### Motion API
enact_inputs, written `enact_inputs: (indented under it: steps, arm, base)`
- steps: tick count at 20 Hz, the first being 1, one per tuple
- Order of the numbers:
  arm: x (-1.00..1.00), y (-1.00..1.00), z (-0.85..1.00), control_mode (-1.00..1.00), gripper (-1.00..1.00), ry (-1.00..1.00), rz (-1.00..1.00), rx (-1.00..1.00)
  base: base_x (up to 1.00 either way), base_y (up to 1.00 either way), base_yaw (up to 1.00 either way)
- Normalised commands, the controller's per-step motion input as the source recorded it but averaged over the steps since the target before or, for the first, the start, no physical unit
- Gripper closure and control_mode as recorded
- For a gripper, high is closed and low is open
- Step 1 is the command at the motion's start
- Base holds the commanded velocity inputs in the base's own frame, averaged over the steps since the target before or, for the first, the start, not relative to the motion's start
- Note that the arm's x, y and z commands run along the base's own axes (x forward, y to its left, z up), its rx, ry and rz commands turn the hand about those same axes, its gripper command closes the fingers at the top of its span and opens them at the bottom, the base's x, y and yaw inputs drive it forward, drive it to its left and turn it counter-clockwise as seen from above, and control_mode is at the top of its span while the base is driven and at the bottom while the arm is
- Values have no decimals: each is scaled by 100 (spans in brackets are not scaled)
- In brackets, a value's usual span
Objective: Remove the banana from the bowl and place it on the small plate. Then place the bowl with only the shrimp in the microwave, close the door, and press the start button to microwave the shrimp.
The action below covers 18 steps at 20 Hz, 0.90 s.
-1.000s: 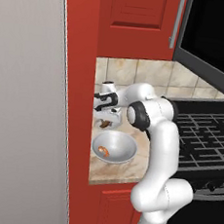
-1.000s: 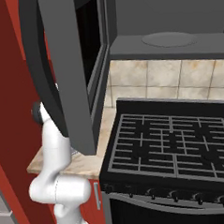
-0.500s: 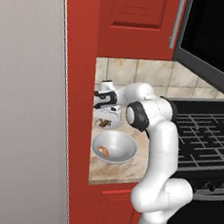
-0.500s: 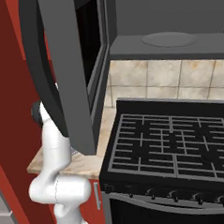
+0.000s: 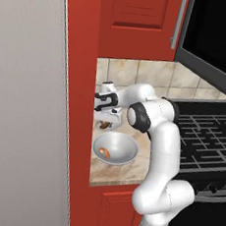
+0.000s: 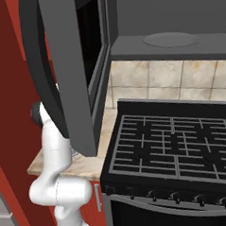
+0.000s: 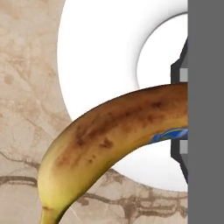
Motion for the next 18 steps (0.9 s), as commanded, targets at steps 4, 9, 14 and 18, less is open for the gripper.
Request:
enact_inputs:
  steps: [4, 9, 14, 18]
  arm:
    - [-17, -5, 1, -100, -100, 0, 0, 0]
    - [-34, -28, 24, -100, -100, -5, -1, 2]
    - [-30, -18, 36, -100, -100, -6, -2, 1]
    - [-55, -18, 30, -100, -100, -12, -1, 2]
  base:
    - [0, 0, 0]
    - [0, 0, 0]
    - [0, 0, 0]
    - [0, 0, 0]
